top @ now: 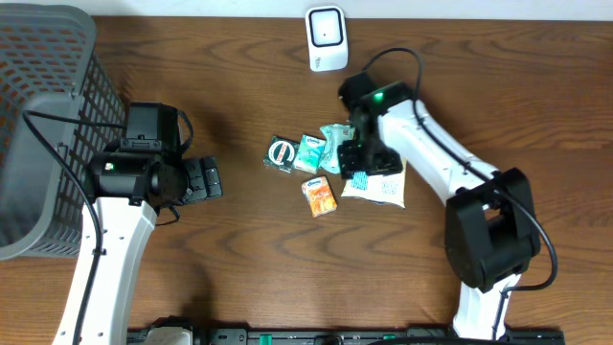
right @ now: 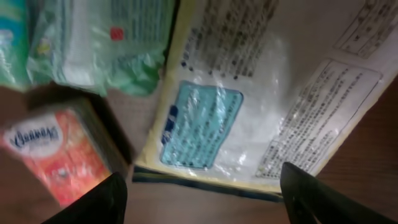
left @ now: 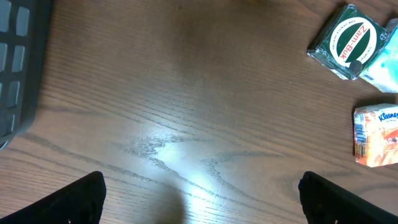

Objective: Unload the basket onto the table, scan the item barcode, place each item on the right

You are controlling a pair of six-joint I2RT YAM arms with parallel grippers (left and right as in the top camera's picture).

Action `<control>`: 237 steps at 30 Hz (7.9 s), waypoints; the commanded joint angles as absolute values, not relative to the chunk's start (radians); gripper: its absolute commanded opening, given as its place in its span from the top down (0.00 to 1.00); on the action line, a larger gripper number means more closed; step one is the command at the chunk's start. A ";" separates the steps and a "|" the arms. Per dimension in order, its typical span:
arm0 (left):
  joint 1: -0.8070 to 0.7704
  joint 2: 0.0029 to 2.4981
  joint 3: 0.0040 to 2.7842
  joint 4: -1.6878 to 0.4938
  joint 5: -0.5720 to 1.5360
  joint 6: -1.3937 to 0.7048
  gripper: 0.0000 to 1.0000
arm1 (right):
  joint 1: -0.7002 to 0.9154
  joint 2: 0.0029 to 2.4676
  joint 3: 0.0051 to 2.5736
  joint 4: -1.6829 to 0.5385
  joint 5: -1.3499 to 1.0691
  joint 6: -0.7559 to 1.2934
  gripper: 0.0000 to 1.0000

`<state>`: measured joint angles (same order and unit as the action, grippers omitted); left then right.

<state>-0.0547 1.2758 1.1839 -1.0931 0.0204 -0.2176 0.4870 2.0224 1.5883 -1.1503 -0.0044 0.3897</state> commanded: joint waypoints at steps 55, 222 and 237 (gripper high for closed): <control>-0.059 1.279 1.179 -1.095 0.015 -0.231 0.02 | 0.311 2.020 1.533 -1.103 -0.059 0.287 0.67; -0.059 1.279 1.179 -1.095 0.015 -0.231 0.02 | 0.163 1.453 1.072 -0.560 -0.628 -0.001 0.99; -0.059 1.279 1.179 -1.095 0.015 -0.231 0.02 | 0.169 1.573 1.024 -0.699 -0.426 0.334 0.01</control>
